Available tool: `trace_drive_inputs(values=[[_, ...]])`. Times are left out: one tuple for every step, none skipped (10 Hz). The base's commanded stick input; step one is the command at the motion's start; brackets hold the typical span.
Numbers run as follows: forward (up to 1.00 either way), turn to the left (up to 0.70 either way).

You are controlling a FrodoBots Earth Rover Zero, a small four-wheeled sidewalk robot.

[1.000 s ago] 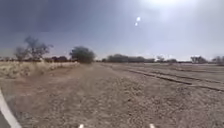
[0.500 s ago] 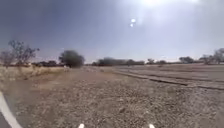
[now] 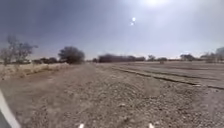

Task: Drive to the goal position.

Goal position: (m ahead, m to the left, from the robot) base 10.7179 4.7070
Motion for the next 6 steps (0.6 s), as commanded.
trace_drive_inputs(values=[[0.7, 0.0], [0.7, 0.0], [0.7, 0.0], [0.7, 0.0], [0.7, 0.0], [0.7, 0.0]])
